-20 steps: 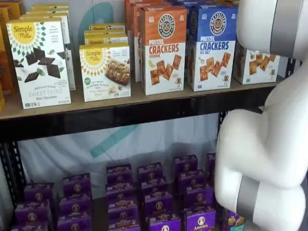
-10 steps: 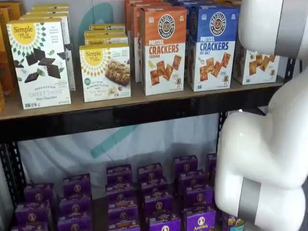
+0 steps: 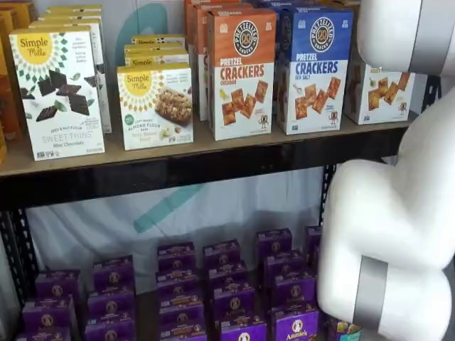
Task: Retrieve the yellow and white box located on the top shelf, the sixth one from the left
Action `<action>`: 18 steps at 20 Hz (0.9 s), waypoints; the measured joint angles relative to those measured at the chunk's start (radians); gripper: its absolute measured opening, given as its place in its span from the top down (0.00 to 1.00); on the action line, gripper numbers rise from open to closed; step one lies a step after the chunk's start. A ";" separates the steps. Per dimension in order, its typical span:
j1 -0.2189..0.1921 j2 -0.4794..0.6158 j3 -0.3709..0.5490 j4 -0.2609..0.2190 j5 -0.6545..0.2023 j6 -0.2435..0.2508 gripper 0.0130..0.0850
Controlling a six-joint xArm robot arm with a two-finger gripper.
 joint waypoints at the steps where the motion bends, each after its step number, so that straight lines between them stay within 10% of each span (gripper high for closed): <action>1: 0.005 0.010 -0.011 -0.011 0.001 0.002 0.00; 18: 0.076 0.177 -0.237 -0.222 0.196 0.035 0.00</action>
